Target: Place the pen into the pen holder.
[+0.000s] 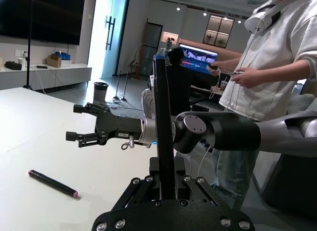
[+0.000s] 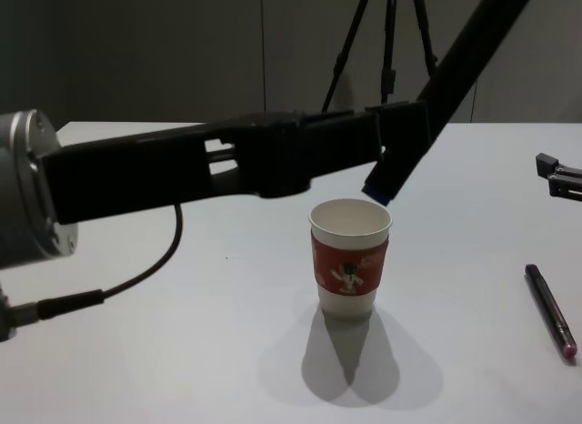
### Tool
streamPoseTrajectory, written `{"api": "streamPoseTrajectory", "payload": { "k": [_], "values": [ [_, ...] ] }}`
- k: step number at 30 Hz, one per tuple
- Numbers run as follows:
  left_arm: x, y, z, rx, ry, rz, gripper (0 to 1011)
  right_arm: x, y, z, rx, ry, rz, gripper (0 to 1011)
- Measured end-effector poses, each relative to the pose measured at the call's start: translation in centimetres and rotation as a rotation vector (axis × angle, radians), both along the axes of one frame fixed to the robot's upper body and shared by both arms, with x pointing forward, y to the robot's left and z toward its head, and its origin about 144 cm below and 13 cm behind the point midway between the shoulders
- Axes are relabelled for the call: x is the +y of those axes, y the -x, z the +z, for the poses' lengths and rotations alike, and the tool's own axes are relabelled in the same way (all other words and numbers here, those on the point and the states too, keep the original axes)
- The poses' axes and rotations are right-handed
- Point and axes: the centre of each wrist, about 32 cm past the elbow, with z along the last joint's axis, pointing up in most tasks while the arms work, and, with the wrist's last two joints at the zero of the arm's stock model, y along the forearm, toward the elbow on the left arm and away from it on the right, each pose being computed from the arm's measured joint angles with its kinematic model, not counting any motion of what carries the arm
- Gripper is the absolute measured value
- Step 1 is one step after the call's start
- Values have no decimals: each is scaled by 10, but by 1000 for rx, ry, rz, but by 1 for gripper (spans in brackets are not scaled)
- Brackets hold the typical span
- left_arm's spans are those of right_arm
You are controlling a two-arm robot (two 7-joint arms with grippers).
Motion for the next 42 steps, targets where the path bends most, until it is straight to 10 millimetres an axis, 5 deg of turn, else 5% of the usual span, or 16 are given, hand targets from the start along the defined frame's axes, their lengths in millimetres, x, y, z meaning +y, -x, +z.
{"api": "streamPoseTrajectory", "payload": {
  "k": [42],
  "values": [
    [0,0,0,1,0,0,163,-38,8,28,248,-479,340,1001]
  ]
}}
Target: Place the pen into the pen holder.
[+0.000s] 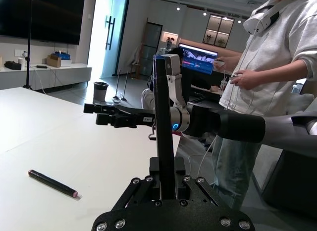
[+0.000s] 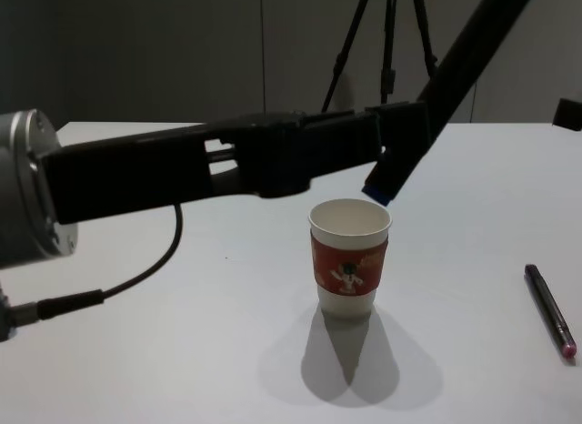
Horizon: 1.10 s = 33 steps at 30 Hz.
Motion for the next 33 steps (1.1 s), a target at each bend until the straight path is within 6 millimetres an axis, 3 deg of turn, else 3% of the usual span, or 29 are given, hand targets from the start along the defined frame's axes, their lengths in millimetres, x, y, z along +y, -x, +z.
{"api": "streamPoseTrajectory", "payload": {
  "k": [33],
  "values": [
    [0,0,0,0,0,0,163,6,0,13,54,-193,307,1001]
  ]
}}
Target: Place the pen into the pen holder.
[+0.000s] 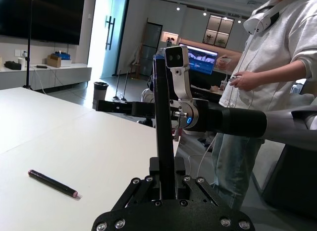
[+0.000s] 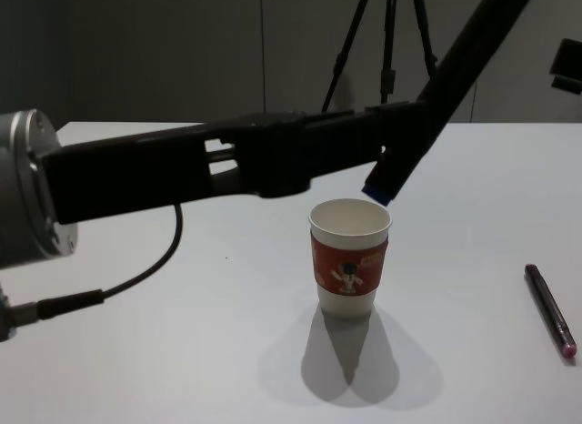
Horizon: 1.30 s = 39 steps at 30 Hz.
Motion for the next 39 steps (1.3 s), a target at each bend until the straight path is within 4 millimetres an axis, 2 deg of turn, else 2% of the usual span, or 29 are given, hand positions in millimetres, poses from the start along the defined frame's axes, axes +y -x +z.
{"api": "streamPoseTrajectory", "payload": {
  "k": [12,39],
  "values": [
    [0,0,0,0,0,0,161,1,-5,1,22,-34,113,1001],
    [0,0,0,0,0,0,163,-5,-7,1,38,-77,235,1001]
  ]
}}
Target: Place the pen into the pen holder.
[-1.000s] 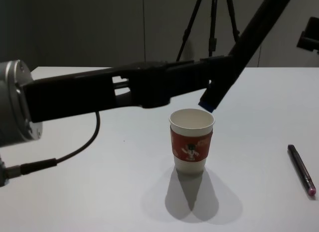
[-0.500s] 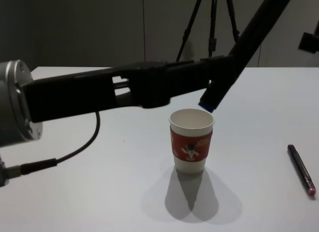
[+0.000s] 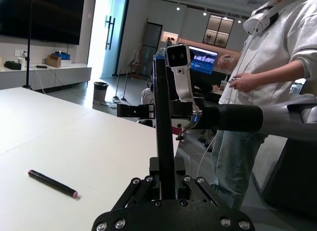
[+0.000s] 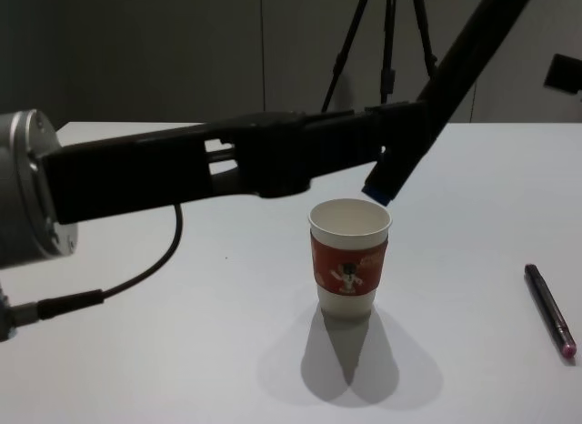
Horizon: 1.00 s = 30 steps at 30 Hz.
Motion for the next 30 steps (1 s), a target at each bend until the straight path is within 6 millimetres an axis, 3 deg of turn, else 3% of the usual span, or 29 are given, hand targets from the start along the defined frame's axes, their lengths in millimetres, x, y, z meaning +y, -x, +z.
{"api": "streamPoseTrajectory", "payload": {
  "k": [30],
  "values": [
    [0,0,0,0,0,0,163,17,-7,0,-20,-22,89,1001]
  ]
}}
